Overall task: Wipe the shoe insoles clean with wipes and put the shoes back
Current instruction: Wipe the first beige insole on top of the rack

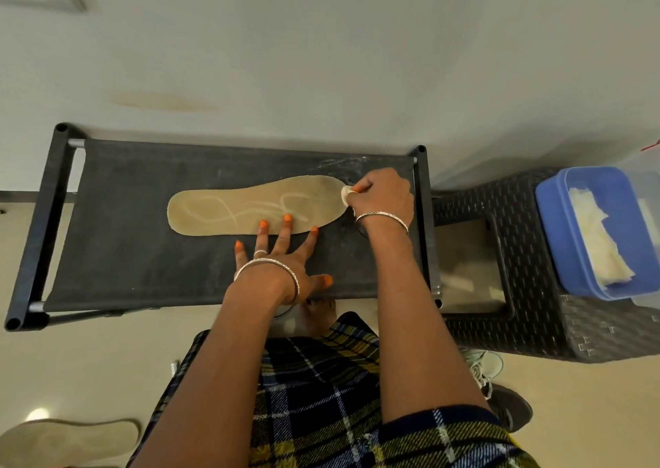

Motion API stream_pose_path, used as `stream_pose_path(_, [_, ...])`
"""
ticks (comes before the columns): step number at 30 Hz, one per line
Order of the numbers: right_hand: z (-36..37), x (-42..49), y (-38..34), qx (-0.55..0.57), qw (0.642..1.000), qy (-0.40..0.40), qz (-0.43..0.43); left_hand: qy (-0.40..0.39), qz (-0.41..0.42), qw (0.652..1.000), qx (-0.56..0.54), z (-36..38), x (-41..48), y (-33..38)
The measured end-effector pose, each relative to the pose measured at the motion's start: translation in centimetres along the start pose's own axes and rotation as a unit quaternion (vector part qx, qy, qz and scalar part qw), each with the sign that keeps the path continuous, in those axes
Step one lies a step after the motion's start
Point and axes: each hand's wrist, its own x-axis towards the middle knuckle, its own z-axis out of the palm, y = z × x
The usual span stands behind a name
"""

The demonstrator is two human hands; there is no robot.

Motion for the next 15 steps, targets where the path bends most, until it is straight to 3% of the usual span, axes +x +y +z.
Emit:
stream_pose_path(7, [0.8, -0.7, -1.3, -0.019, 0.99, -0.097, -0.096, -0.001, -0.005, 1.0, -0.006, 0.0, 0.0, 0.2])
stream_pose_path(12, [0.7, -0.7, -1.4, -0.025, 0.997, 0.007, -0.071, 0.001, -0.004, 1.0, -0.004, 0.0, 0.0, 0.1])
stream_pose_path(15, [0.8, -0.7, -1.8, -0.035, 0.991, -0.087, -0.093, 0.001, -0.005, 1.0, -0.007, 0.0, 0.0, 0.1])
